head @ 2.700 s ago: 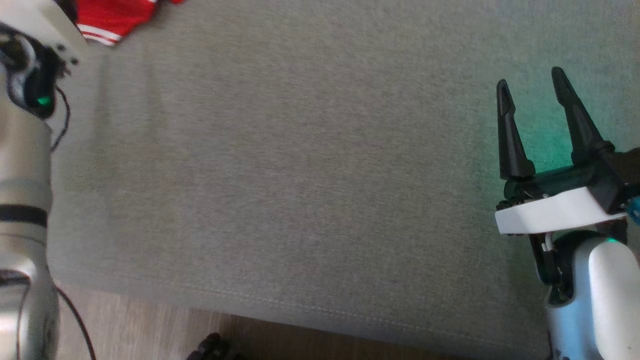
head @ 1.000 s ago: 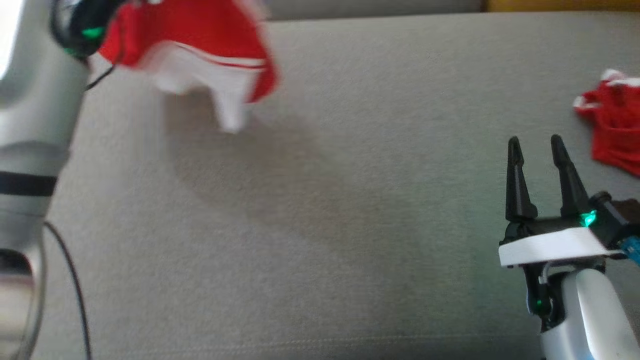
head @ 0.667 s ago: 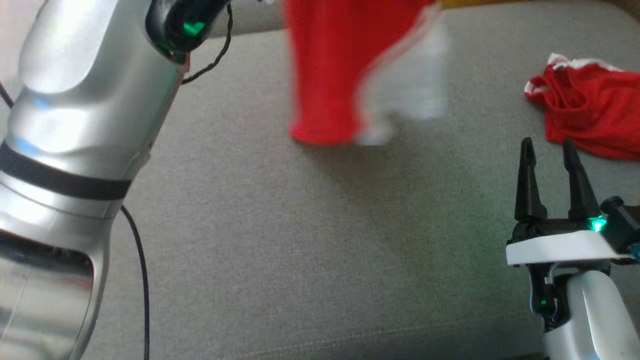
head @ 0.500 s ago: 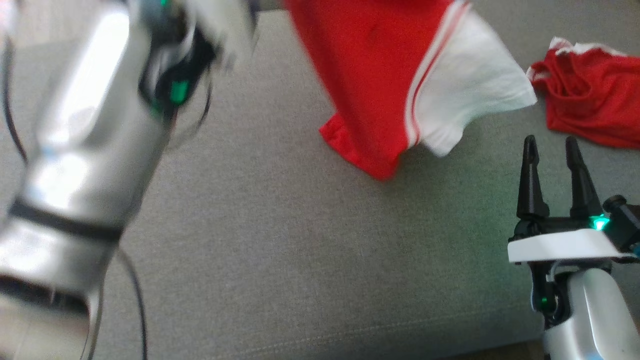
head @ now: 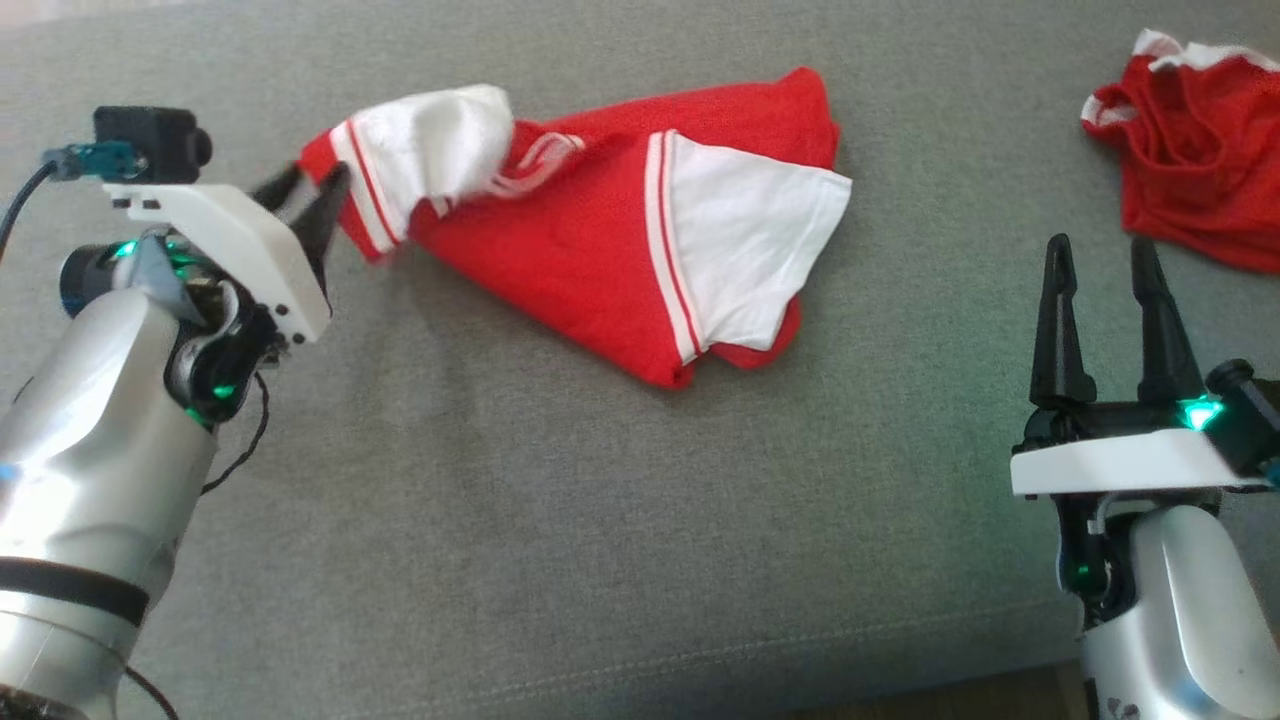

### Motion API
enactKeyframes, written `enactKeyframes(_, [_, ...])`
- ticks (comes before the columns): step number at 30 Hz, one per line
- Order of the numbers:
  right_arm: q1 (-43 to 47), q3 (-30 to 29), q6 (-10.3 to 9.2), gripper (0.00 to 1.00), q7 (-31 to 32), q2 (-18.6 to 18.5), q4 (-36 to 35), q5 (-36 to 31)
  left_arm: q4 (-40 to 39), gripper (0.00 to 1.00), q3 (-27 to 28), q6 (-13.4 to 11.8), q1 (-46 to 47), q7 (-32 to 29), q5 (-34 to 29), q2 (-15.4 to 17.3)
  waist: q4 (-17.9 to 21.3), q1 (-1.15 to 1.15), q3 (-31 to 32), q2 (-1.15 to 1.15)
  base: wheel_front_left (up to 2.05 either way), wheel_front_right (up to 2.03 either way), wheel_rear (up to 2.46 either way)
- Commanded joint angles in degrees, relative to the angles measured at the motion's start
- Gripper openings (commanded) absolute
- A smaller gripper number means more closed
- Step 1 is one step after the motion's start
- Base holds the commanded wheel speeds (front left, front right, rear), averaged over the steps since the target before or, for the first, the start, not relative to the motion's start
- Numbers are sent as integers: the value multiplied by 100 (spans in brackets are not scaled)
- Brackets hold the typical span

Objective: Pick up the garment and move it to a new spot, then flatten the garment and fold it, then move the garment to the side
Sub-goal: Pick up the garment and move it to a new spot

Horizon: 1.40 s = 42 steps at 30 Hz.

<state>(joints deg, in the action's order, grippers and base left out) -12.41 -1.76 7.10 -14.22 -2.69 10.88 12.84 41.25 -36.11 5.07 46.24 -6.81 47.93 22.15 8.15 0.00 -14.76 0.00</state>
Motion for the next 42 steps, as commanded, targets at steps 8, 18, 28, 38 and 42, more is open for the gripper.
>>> enactKeyframes(8, [-119,223,39,100,-8,-19,-139,-189,-210,100,237,-12,119,1094,-366,257,-296,0,421,0,0,0,0])
enactKeyframes(18, [114,346,39,100,221,-19,-93,-353,-1479,100,600,-873,-1011,2096,-583,405,-757,0,1147,0,0,0,0])
enactKeyframes(28, [493,399,39,100,211,-19,21,-212,-3649,100,1169,-2028,-3113,2177,-843,521,-1143,0,1533,0,0,0,0])
enactKeyframes(38, [870,524,39,100,79,-19,142,-37,-4706,100,1402,-2519,-4612,2179,-1319,230,-1232,0,1608,0,0,0,0])
enactKeyframes(42, [1022,543,39,100,10,-19,209,43,-4659,100,1318,-2532,-4929,2180,-1657,59,-1205,0,1599,0,0,0,0])
